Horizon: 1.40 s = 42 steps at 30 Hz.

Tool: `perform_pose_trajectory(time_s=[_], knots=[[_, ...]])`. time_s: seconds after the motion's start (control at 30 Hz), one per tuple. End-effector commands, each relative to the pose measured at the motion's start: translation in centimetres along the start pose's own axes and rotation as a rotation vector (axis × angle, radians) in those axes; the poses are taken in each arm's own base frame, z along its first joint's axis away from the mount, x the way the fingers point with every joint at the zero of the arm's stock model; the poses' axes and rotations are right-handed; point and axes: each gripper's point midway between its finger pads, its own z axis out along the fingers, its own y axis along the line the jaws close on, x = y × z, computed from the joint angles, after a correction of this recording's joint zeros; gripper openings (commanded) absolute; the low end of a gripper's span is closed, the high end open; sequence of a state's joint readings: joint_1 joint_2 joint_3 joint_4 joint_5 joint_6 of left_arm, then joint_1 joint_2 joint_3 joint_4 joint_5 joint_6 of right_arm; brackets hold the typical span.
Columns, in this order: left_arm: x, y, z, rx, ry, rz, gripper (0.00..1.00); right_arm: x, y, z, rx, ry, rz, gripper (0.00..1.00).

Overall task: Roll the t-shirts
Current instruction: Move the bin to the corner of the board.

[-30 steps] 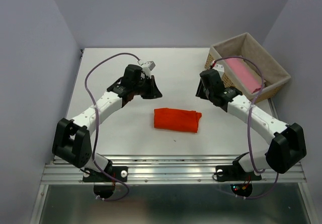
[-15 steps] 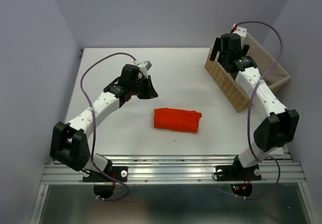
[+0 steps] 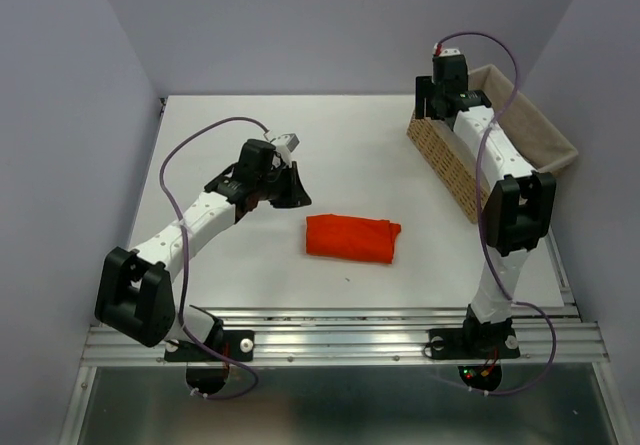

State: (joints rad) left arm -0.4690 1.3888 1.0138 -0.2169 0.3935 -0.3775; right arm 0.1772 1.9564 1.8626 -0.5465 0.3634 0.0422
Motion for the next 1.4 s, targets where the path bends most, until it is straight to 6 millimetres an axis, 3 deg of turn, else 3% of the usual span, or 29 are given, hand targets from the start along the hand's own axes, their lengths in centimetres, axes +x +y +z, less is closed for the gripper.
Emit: perform_pose_trajectory(time_s=[0.0, 0.27, 0.3, 0.47, 0.67, 0.73, 0.83, 0.93, 1.03, 1.1, 1.13, 1.17, 1.27, 1.37], knots=[[-0.8, -1.1, -1.2, 0.044, -0.059, 0.018, 0.0, -2.3, 1.4, -0.3, -0.111, -0.043, -0.082, 0.73], [-0.2, -0.7, -0.8, 0.04, -0.047, 0.006, 0.0, -0.4, 4.7, -1.0, -0.32, 0.007, -0.138, 0.44], [-0.2, -0.7, -0.7, 0.04, -0.045, 0.006, 0.0, -0.6, 5.0, -1.6, -0.347, 0.002, -0.143, 0.37], [0.0, -0.3, -0.1, 0.029, -0.031, 0.0, 0.0, -0.1, 7.8, -4.5, -0.508, -0.004, -0.18, 0.26], [0.0, 0.2, 0.3, 0.019, -0.018, -0.036, 0.0, 1.0, 11.4, -7.7, -0.605, -0.003, -0.266, 0.2], [-0.1, 0.6, 0.3, 0.011, -0.02, -0.051, 0.0, 2.0, 13.2, -9.2, -0.639, 0.012, -0.317, 0.2], [-0.1, 1.1, 0.2, -0.003, -0.017, -0.064, 0.0, 3.5, 14.4, -10.4, -0.635, 0.04, -0.375, 0.19], [-0.2, 1.8, -0.2, -0.025, -0.024, -0.081, 0.0, 5.5, 14.8, -11.4, -0.62, 0.072, -0.4, 0.19], [-0.4, 2.6, -0.9, -0.045, -0.05, -0.111, 0.01, 5.2, 14.6, -12.7, -0.618, 0.042, -0.369, 0.2], [-0.6, 3.1, -1.4, -0.053, -0.07, -0.14, 0.03, 5.1, 14.0, -13.0, -0.595, 0.021, -0.342, 0.41], [-0.5, 3.2, -1.7, -0.052, -0.076, -0.151, 0.04, 4.1, 13.4, -14.1, -0.589, -0.018, -0.324, 0.54], [-0.5, 3.2, -1.9, -0.05, -0.086, -0.168, 0.04, 3.7, 12.7, -14.1, -0.549, -0.035, -0.29, 0.7], [-0.1, 3.6, -2.1, -0.051, -0.094, -0.197, 0.05, 1.9, 11.6, -16.1, -0.531, -0.099, -0.233, 0.77], [0.0, 3.6, -2.3, -0.045, -0.115, -0.22, 0.07, 1.3, 10.5, -17.8, -0.523, -0.13, -0.176, 0.78]])
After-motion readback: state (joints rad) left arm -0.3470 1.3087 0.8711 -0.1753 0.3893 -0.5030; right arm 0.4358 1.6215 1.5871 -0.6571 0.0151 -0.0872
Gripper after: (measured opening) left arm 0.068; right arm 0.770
